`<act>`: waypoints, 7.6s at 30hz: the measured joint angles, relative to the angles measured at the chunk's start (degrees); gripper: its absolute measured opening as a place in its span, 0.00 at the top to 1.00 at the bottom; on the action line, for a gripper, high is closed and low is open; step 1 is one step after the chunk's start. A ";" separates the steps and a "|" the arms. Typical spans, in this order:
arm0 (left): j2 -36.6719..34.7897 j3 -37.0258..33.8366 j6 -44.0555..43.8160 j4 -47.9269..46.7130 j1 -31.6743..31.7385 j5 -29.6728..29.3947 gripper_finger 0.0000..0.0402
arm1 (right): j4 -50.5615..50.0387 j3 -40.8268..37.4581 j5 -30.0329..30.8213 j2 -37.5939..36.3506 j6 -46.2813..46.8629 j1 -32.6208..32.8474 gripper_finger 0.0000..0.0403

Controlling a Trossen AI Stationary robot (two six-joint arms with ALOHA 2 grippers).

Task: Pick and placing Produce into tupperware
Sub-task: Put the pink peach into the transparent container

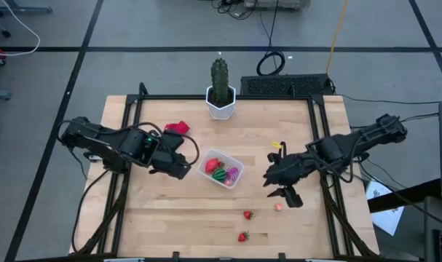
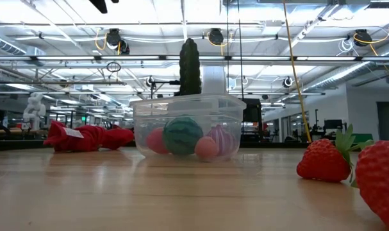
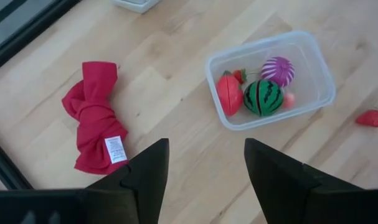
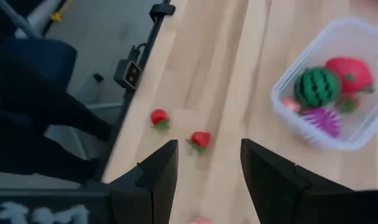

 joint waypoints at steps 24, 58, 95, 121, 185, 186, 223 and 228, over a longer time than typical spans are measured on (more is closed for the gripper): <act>0.09 -0.10 -1.81 2.32 -7.74 0.63 0.48 | -8.88 -0.87 0.29 15.29 11.95 8.99 0.59; 0.09 -0.10 -2.64 2.73 -9.48 -2.35 0.48 | -0.87 -15.50 -7.28 15.16 9.73 8.48 0.59; 0.09 -0.10 -1.55 2.68 -9.48 -2.39 0.48 | 4.85 -19.25 -4.22 15.18 3.22 6.96 0.40; 0.09 -0.10 -1.30 2.71 -7.77 -2.46 0.48 | 18.18 -29.96 -4.50 15.18 5.79 6.98 0.40; 0.09 -0.10 0.39 2.75 -6.22 -1.83 0.48 | 20.82 -32.26 -2.40 15.81 6.27 5.82 0.66; 0.09 -0.10 0.39 2.75 -6.22 -1.81 0.48 | 20.84 -32.26 -2.42 15.81 6.39 5.82 0.67; 0.09 -0.10 -4.20 -3.47 -6.22 -3.04 0.48 | 12.35 0.15 0.64 17.72 -8.85 -8.98 0.75; -1.01 -0.17 -4.68 -4.07 -6.11 -3.38 0.48 | 11.80 2.65 0.33 24.33 -10.69 -14.76 0.75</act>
